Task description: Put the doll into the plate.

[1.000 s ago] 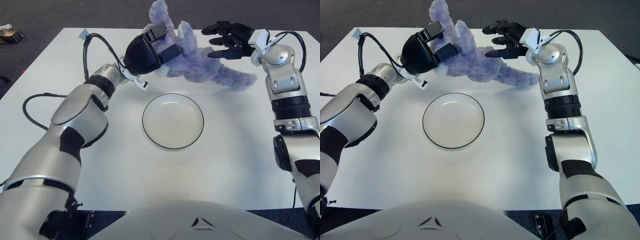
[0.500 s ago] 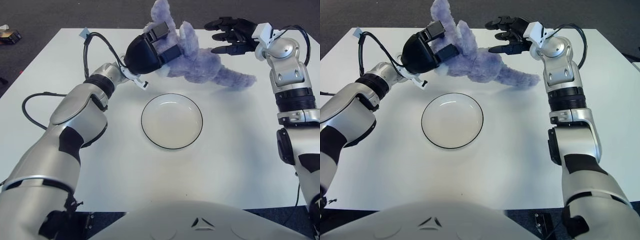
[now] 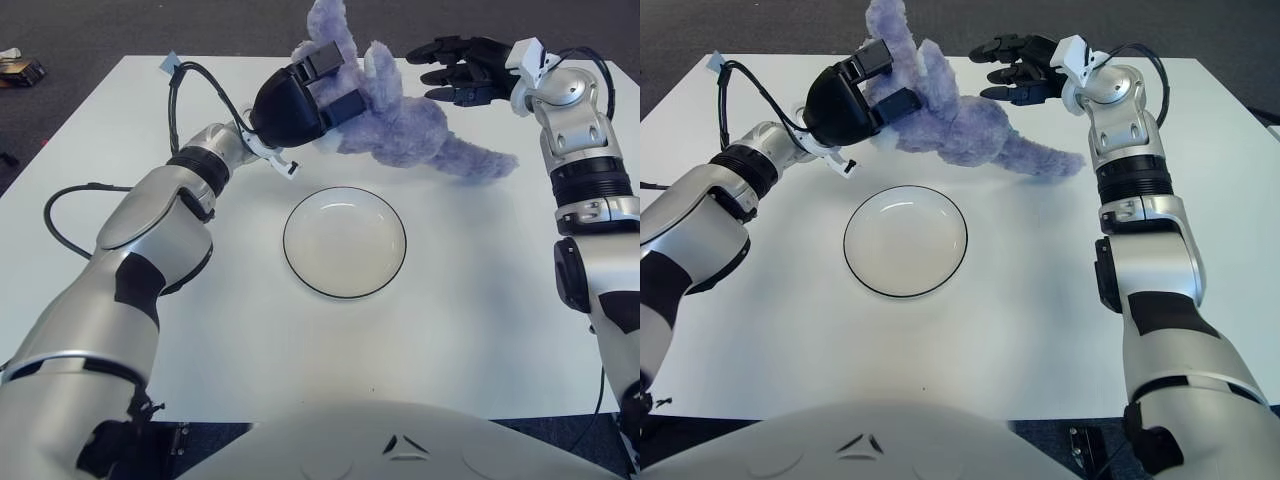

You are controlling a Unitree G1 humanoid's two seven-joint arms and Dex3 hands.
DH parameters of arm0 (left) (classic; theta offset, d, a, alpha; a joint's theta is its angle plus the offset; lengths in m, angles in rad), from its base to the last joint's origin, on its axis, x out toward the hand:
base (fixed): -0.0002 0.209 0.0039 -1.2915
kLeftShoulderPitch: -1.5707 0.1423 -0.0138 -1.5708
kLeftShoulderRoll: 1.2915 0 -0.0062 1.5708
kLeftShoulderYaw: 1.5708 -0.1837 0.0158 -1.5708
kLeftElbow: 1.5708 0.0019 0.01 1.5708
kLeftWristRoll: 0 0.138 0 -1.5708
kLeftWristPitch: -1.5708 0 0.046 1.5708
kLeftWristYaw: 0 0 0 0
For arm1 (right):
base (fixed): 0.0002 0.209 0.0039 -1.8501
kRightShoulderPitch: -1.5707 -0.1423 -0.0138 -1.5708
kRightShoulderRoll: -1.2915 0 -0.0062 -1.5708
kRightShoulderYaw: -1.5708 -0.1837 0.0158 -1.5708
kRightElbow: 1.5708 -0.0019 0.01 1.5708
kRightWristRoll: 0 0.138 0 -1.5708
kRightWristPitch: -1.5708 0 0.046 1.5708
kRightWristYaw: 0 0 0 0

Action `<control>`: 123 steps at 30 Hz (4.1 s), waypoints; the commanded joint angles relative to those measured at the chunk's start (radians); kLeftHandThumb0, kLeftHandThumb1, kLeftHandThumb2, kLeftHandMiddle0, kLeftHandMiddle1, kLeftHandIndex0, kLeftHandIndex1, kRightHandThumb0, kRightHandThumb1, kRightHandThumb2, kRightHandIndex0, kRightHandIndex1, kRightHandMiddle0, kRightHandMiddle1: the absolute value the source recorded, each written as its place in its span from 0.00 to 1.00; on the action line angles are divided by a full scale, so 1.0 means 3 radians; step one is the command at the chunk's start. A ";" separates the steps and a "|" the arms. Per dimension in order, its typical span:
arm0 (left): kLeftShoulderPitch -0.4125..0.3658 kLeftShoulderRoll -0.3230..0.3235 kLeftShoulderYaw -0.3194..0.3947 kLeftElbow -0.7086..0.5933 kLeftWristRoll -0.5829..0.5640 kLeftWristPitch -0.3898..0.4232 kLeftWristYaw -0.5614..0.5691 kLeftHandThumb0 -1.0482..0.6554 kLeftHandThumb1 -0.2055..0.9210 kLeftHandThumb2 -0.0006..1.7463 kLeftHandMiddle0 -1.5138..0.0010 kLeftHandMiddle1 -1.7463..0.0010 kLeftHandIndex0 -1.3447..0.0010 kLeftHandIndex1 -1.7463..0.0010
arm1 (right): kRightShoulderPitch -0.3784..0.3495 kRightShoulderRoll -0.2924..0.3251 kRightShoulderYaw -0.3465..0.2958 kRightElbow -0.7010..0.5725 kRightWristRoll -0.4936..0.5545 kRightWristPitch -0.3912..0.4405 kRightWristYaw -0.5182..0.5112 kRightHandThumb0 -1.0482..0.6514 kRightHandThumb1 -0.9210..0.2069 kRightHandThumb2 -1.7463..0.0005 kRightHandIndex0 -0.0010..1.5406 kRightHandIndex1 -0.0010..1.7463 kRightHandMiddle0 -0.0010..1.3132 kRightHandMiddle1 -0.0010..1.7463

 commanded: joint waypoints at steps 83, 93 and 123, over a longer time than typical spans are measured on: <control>-0.0264 -0.0261 -0.0017 0.0630 0.0035 0.0357 0.0052 0.60 0.99 0.02 0.44 0.00 0.47 0.00 | -0.0509 0.0022 -0.0059 0.0865 0.0118 0.0533 0.1201 0.12 0.00 0.76 0.19 0.00 0.18 0.00; -0.0230 -0.0290 -0.0064 0.0688 0.0000 0.0381 -0.0020 0.60 0.99 0.02 0.44 0.00 0.47 0.00 | -0.0541 0.0052 -0.0106 0.0817 0.0125 0.0954 0.1006 0.12 0.00 0.80 0.21 0.01 0.20 0.01; -0.0248 -0.0347 -0.0072 0.0699 -0.0156 0.0359 -0.0340 0.61 0.98 0.01 0.48 0.00 0.49 0.00 | -0.0231 0.0057 0.0214 0.0327 -0.0068 0.0743 0.0895 0.09 0.00 0.84 0.16 0.00 0.20 0.01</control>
